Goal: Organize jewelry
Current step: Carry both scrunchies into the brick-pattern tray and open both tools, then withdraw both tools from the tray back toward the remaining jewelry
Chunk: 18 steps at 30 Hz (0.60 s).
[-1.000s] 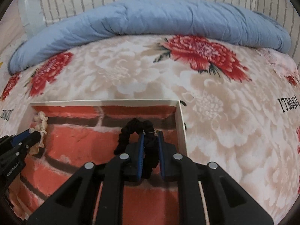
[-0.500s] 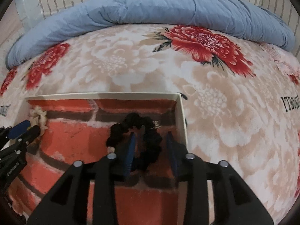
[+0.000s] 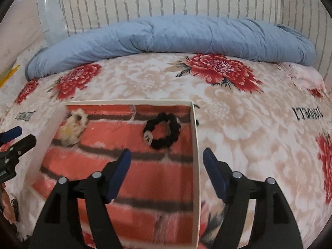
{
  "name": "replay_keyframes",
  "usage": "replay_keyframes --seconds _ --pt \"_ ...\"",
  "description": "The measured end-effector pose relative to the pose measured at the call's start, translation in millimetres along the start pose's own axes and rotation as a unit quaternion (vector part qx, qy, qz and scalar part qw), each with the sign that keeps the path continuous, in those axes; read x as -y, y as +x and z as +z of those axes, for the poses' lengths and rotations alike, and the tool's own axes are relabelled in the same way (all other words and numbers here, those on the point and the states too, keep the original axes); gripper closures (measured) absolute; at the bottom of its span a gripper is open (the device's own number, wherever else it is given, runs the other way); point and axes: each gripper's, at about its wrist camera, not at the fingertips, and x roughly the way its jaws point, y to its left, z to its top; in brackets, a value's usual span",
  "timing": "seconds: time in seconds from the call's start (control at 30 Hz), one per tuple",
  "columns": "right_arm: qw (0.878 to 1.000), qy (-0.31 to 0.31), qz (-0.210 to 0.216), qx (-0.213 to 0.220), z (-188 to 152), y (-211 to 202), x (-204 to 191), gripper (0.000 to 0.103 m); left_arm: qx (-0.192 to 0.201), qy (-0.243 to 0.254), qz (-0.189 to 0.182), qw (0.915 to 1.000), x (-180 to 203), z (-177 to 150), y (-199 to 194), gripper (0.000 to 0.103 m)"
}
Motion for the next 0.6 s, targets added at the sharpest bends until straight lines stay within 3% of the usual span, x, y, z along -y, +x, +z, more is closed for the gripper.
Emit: replay_keyframes --seconds 0.3,0.6 --pt "1.000 0.020 0.004 0.017 -52 -53 4 0.023 0.031 -0.002 -0.001 0.9995 -10 -45 -81 0.009" --pt "1.000 0.020 -0.003 0.021 -95 -95 12 0.019 0.039 -0.010 -0.006 0.9992 -11 -87 -132 0.005"
